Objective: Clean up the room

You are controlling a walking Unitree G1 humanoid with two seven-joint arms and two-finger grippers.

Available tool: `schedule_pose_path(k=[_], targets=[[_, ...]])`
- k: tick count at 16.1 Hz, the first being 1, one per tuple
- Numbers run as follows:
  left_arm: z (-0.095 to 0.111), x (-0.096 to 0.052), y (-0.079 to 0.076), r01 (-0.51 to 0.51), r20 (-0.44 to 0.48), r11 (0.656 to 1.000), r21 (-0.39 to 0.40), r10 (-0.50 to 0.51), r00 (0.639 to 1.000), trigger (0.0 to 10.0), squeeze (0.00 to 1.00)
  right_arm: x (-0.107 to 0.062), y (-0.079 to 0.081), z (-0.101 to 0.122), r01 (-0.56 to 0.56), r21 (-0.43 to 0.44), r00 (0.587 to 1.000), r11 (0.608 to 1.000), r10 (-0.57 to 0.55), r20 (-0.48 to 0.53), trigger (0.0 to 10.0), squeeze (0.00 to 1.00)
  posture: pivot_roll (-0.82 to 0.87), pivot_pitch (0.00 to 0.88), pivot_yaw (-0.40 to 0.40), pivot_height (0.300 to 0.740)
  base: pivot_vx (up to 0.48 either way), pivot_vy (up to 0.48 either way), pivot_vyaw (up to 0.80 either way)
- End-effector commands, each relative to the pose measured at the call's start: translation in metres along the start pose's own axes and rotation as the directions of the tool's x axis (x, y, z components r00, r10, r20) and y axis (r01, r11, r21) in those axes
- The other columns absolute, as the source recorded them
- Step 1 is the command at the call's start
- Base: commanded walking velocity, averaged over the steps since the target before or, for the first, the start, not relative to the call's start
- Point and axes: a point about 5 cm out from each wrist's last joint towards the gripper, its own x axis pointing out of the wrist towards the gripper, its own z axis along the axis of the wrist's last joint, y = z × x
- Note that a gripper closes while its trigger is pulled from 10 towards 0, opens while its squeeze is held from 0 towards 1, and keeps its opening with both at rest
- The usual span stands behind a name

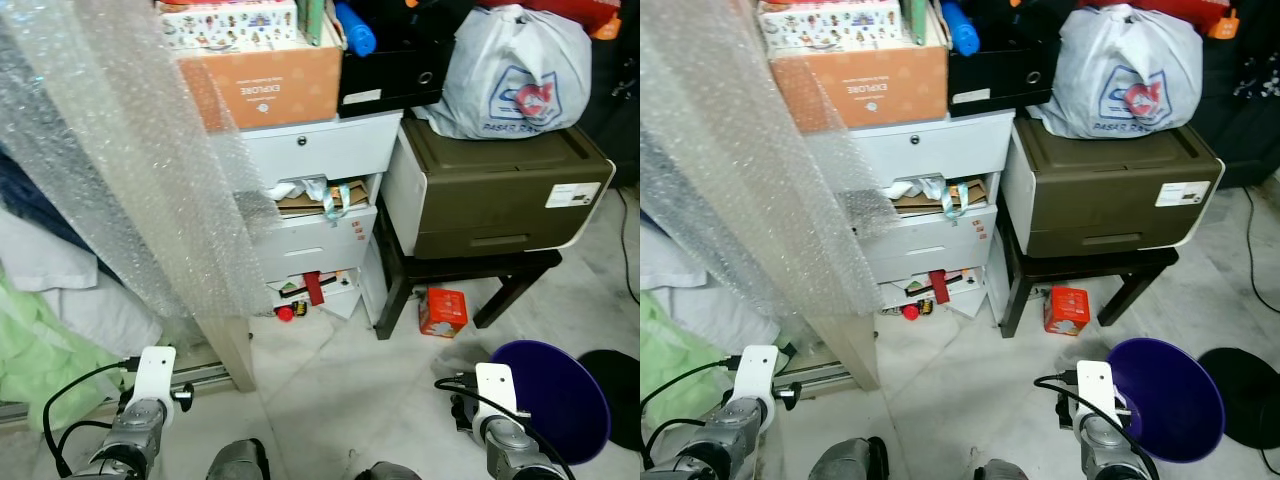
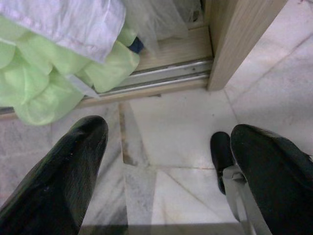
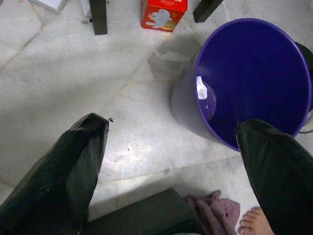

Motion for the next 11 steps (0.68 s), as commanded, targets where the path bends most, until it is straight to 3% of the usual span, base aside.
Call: schedule_pose_path(k=[1,3,11], targets=[[-0.0065,-0.0008,0.0026,-0.013,-0.027,1.000,0.009,0.013,1.000,10.0,0.00,-0.0017,-0.0011,-0.0097,-0.002,-0.004,0.999,1.000,0.002,-0.033,10.0,0.00,-0.02,0.105,0.000,0.740,0.000,0.000,0.00],[-0.0082,-0.0011,0.0035,-0.014,-0.032,1.000,0.014,0.014,0.999,10.0,0.00,-0.0022,-0.0009,-0.0113,-0.008,-0.015,0.999,1.000,0.008,-0.035,10.0,0.00,-0.02,0.105,0.002,0.740,0.000,0.000,0.00],[-0.0072,-0.0010,0.0046,-0.011,-0.027,0.999,0.036,0.012,1.000,10.0,0.00,-0.0038,0.0005,-0.0176,-0.026,-0.055,0.999,0.998,0.023,-0.046,10.0,0.00,-0.02,0.112,0.009,0.740,0.000,0.266,0.00]])
